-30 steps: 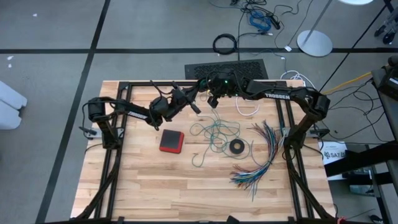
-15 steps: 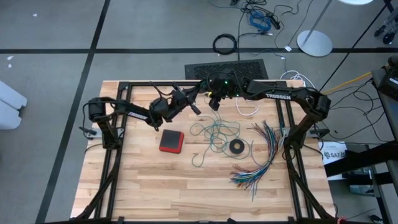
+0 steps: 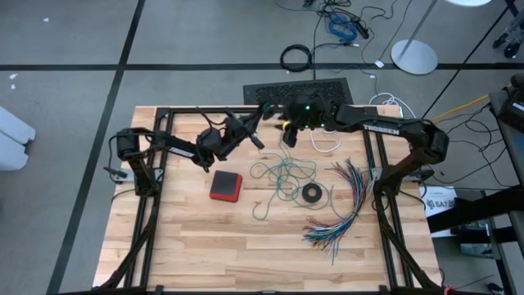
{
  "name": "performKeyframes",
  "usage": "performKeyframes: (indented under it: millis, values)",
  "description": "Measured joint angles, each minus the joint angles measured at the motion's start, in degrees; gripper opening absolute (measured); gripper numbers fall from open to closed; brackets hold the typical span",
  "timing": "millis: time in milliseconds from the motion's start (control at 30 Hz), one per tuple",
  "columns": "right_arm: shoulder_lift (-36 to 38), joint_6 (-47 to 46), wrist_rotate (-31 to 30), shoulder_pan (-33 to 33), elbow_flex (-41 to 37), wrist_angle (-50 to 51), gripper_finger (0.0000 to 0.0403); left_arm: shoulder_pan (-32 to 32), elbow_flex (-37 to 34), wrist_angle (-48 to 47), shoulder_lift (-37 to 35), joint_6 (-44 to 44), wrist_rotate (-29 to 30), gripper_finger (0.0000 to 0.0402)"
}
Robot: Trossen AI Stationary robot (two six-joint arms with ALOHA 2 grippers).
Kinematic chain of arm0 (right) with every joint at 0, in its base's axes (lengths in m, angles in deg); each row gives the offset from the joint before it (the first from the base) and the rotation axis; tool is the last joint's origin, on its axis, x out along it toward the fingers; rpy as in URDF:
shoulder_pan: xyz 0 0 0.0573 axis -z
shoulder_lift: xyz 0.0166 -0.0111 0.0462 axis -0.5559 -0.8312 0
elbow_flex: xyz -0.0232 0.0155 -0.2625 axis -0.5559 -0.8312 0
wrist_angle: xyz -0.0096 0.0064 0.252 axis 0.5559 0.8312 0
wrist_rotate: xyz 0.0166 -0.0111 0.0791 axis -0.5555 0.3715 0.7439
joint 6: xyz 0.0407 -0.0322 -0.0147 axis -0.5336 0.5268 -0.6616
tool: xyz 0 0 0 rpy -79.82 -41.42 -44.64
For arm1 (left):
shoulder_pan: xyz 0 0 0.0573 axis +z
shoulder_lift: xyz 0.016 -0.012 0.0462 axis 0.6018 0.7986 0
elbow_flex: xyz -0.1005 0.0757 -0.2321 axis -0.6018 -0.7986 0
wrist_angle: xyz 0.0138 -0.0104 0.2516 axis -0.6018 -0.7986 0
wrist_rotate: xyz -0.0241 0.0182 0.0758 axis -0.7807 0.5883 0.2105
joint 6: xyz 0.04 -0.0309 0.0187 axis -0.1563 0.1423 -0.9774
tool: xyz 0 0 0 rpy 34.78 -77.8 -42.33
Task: Coiling cords
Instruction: Coil the green wire cable on the spool
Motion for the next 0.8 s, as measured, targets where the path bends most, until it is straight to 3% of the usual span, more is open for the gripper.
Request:
performKeyframes:
  millis: [167,467,667,800]
  values:
    - [3.4,1.17,-0.33,0.01,0.0,4.88,0.0146,0.5,0.0,0.34,0.0,-0.21,-0.6,0.0002]
    - [12.05,6.7,-0.37,-1.92,0.0,14.17,0.0143,3.49,-0.91,0.52,0.0,-1.56,-12.54,0.0002]
    - [17.14,11.33,0.0,-1.8,0.0,16.68,0.0133,8.69,-1.62,0.0,0.0,-1.26,-34.25,0.0002]
    - [18.02,12.41,6.26,-1.81,0.0,15.52,0.013,12.85,-1.62,-0.13,0.0,2.77,-51.2,0.0002]
